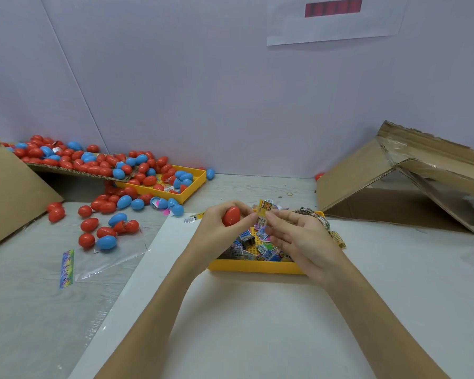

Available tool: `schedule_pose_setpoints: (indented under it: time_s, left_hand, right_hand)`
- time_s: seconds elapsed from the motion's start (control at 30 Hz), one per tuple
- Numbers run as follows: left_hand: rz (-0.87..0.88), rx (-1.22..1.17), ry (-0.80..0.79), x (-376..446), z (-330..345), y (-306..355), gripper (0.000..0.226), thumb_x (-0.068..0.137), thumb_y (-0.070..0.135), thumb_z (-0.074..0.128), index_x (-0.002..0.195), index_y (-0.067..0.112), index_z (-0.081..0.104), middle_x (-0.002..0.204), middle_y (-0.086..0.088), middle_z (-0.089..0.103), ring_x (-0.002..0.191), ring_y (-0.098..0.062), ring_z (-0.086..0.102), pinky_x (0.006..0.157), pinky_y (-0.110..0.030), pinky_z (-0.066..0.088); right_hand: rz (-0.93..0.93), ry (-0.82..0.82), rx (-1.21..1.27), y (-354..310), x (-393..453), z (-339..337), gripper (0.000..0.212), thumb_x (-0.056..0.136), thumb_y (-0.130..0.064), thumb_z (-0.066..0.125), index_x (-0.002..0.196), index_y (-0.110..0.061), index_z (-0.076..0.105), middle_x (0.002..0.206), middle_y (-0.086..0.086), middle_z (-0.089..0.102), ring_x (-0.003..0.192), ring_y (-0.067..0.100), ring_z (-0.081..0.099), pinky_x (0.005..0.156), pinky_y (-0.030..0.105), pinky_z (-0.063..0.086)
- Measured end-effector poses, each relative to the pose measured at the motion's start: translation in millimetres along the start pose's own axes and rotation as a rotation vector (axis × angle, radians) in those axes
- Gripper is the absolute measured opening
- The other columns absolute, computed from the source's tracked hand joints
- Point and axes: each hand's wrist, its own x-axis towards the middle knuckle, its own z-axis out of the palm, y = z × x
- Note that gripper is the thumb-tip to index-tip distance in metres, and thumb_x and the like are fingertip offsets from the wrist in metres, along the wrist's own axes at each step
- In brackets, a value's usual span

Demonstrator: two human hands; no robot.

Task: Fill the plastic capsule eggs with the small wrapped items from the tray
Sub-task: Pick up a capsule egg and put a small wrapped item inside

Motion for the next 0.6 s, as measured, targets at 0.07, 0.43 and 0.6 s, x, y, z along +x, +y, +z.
schedule_pose_setpoints:
  time_s: [0.07, 0.43, 0.6]
  left_hand:
    - [-0.004, 0.006, -0.006, -1.0, 0.2, -0.3, 0.011, 0.09, 0.035, 0.075, 0.096, 0.029, 0.069, 0.084, 0.025, 0.065, 0.09, -0.006, 0.064, 0.067, -0.01, 0.051]
    - [-0.11, -0.172, -0.227, -0.6, -10.4, 2.2, 0.032, 0.096, 0.037, 0.062, 0.118, 0.016, 0.05, 0.098, -0.001, 0.074, 0.081, -0.013, 0.07, 0.068, -0.02, 0.054]
    - [-0.009, -0.11, -0.121, -1.9, -7.7, 7.0, 0.026, 0.097, 0.021, 0.066, 0.123, 0.023, 0.065, 0.11, 0.005, 0.073, 0.1, -0.013, 0.073, 0.08, -0.018, 0.056]
  right_hand:
    - [-0.024, 0.033, 0.0, 1.3, -0.2, 0.7, 0.025, 0.088, -0.015, 0.075, 0.11, -0.002, 0.074, 0.087, 0.002, 0.076, 0.084, 0.013, 0.074, 0.071, 0.022, 0.059]
    - [-0.239, 0.255, -0.38, 2.6, 2.7, -2.0, 0.008, 0.098, -0.017, 0.068, 0.102, -0.022, 0.072, 0.092, 0.003, 0.076, 0.078, 0.007, 0.07, 0.066, 0.019, 0.055]
    - [-0.203, 0.264, -0.383, 1.8, 3.7, -0.4, 0.012, 0.101, -0.023, 0.062, 0.093, -0.021, 0.071, 0.087, 0.006, 0.072, 0.082, 0.015, 0.068, 0.072, 0.029, 0.06]
